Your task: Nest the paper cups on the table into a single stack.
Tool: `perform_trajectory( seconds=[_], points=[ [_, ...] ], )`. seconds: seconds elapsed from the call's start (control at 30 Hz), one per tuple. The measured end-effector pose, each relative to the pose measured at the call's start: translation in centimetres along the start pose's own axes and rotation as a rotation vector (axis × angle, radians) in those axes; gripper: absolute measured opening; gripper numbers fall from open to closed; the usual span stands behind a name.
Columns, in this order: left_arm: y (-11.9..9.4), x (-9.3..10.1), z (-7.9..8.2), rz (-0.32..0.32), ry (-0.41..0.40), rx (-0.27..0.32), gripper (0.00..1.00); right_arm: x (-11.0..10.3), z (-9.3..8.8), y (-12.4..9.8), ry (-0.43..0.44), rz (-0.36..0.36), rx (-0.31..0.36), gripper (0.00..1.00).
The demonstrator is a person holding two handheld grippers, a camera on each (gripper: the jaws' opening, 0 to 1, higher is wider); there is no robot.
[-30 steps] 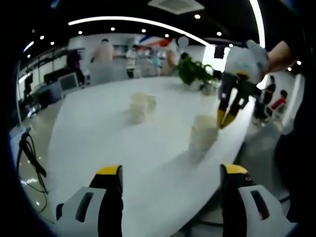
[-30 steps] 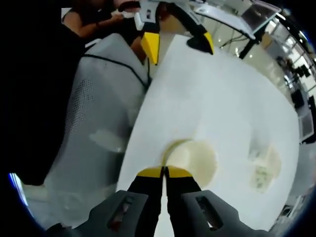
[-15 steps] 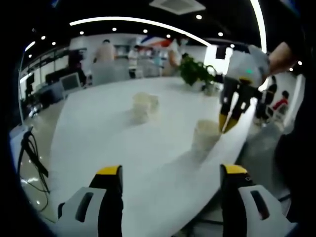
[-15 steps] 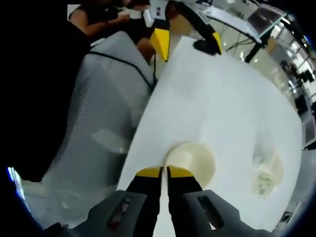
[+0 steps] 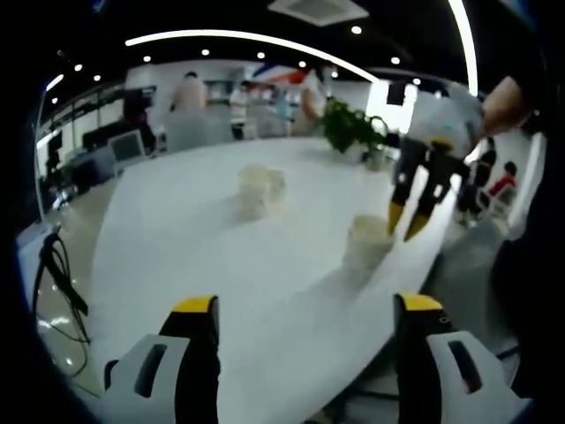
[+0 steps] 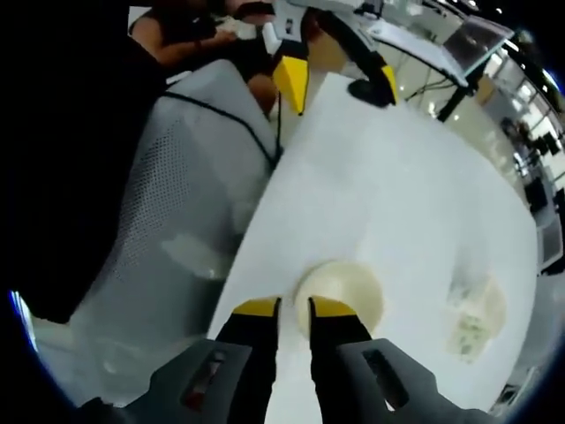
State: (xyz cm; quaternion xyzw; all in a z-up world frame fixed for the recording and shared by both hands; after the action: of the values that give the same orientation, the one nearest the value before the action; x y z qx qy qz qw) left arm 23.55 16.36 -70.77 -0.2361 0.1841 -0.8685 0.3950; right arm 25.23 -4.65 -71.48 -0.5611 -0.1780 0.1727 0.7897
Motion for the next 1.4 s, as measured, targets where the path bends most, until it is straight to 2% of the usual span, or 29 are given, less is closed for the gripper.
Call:
perform_trajectory(
  seconds=[0.33,0.47,0.67,0.87,1.0,1.17,1.27,1.4],
  points=[
    [-0.1,-0.1,-0.3,0.001,0.001,-0.002,0.8,0.0,0.1,-1.3,0.057,-0.049,0.052,0.1],
    [0.0,0.0,-0.1,-0.002,0.007,-0.002,0.81,0.3,0.5,-2.6,0.118,-0.1,0.108,0.1],
    [0.0,0.1,0.2,-0.01,0.018,-0.003,0.8,0.6,-0.1,-4.3,0.172,-0.185,0.131,0.07],
    [0.1,0.3,0.3,-0.022,0.032,-0.006,0.8,0.3,-0.8,-5.1,0.228,-0.236,0.139,0.06],
    [0.2,0.5,0.3,-0.031,0.031,-0.01,0.8,-0.2,-0.9,-5.4,0.306,-0.271,0.183,0.06],
    [0.2,0.9,0.1,-0.044,0.053,-0.028,0.8,-0.6,-1.4,-6.4,0.42,-0.359,0.262,0.05],
    [0.2,0.9,0.2,-0.047,0.054,-0.032,0.8,-0.5,-2.4,-7.5,0.53,-0.437,0.326,0.04],
    [0.3,0.9,0.3,-0.057,0.054,-0.038,0.8,-0.4,-4.1,-8.6,0.639,-0.522,0.376,0.03]
  ],
)
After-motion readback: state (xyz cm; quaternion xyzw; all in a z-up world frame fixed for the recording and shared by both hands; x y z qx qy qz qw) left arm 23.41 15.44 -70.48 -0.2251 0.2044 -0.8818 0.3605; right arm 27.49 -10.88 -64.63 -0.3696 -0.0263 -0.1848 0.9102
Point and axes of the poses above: the point that each gripper's makers call its tool centre point, and the gripper's own axes: y roughly forward along the fingers, x roughly to its right, z roughly out of its top, the point moved 5 cm from there along -y, roughly backward along the fingers, and after that the axes turned 9 degrees about -y, right-handed, at the moved point
